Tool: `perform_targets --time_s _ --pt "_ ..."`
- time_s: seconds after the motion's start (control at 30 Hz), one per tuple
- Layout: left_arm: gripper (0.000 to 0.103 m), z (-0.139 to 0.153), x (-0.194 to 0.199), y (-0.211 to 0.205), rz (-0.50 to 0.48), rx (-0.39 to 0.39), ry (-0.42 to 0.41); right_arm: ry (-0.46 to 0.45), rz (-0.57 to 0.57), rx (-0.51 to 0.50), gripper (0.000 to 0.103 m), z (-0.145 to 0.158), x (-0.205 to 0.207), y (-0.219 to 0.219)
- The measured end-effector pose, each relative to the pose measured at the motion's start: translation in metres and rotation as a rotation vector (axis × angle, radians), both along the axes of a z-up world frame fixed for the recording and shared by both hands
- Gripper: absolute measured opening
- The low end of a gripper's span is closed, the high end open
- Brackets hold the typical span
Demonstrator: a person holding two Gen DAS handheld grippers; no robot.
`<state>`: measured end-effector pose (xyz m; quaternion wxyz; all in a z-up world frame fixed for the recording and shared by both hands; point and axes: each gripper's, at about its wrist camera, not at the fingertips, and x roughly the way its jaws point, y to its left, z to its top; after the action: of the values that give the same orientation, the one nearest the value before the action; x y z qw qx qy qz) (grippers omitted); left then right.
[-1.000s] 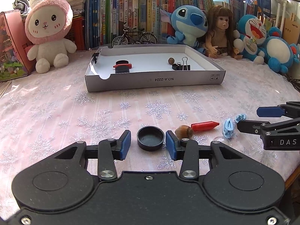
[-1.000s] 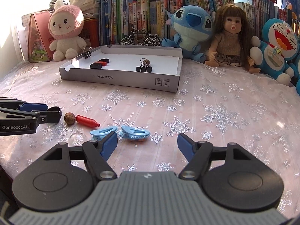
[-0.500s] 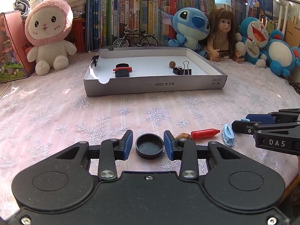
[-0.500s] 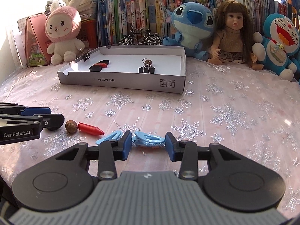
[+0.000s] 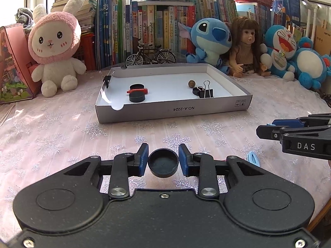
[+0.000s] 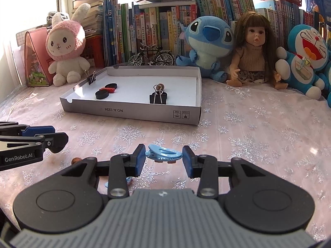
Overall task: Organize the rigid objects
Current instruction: 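Carry the black cup in the left gripper over the tray while the right carries the blue clip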
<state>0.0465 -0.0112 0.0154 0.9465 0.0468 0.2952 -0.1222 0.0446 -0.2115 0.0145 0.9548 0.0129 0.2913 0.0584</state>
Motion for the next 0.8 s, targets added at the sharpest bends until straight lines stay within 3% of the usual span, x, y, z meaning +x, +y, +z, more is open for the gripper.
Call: perform_targets --time_s 0.33,0.5,0.8 --pt "0.03 0.016 0.024 0.009 0.026 -0.019 0.002 -0.008 0.004 0.005 0.045 0.01 0.013 0.0" --pt "0.03 0.034 0.051 0.009 0.05 -0.031 -0.018 -0.006 -0.016 0.037 0.045 0.023 0.038 -0.005" --pt "0.03 0.045 0.11 0.002 0.066 -0.05 0.028 0.043 -0.036 0.076 0.045 0.037 0.093 0.0"
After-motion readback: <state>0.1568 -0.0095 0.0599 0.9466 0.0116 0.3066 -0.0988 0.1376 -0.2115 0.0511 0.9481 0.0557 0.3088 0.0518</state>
